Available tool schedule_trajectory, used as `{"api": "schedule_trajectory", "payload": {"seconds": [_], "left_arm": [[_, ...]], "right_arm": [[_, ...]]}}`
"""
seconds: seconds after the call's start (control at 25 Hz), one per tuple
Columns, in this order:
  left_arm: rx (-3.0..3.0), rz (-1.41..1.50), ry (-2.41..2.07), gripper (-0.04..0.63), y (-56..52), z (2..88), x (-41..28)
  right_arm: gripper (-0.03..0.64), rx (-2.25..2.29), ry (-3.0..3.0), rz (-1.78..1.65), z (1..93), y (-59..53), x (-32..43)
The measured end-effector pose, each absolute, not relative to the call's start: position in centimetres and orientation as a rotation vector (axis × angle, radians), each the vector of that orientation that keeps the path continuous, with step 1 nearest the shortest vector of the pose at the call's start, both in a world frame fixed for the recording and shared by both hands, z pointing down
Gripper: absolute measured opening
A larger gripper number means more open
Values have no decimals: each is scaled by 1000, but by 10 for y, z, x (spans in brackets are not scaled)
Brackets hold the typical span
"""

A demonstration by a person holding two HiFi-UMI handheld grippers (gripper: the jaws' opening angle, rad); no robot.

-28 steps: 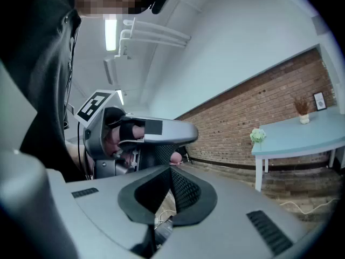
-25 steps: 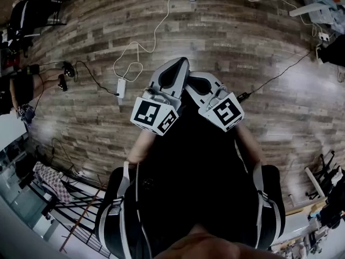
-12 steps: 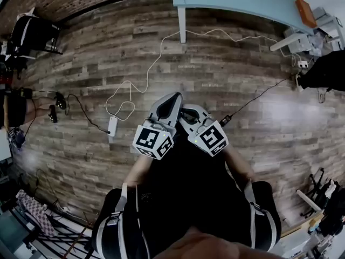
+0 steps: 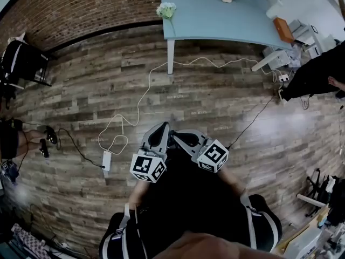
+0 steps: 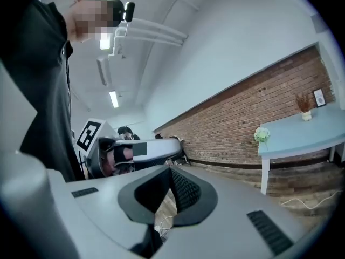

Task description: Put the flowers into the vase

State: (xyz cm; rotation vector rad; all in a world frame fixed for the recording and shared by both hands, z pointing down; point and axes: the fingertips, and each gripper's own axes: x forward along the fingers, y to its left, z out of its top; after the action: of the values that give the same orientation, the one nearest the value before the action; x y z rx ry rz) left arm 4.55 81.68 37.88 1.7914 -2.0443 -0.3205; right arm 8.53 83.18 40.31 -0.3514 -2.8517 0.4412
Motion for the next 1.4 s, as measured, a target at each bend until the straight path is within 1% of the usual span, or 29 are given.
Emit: {"api": "schedule_trajectory", "payload": {"seconds": [0.12, 0.32, 0.44, 0.52, 0.76, 0.96, 1.12, 1.4], "left_arm": [[1747, -315, -2037, 37, 826, 388, 32], [1708, -410, -1988, 37, 828, 390, 11], [1657, -486, -1988, 37, 827, 393, -16], [1616, -509, -1985, 37, 827, 399, -15], [1613, -397, -1992, 37, 781, 400, 4], [1615, -348, -2076, 37, 718, 381, 16], [1611, -371, -2155, 37, 681, 370, -5], [1459, -320, -2276, 37, 658, 381, -38]], "right_arm": [[17, -274, -2843, 454, 403, 825, 77], [17, -72, -2852, 451, 403, 810, 66], [17, -26, -2843, 414, 409, 809, 47], [17, -23, -2824, 404, 414, 807, 47], [17, -8, -2847, 426, 409, 758, 63], [17, 52, -2945, 461, 387, 675, 93], [17, 73, -2970, 454, 389, 625, 95], [17, -67, -2996, 541, 400, 591, 86]]}}
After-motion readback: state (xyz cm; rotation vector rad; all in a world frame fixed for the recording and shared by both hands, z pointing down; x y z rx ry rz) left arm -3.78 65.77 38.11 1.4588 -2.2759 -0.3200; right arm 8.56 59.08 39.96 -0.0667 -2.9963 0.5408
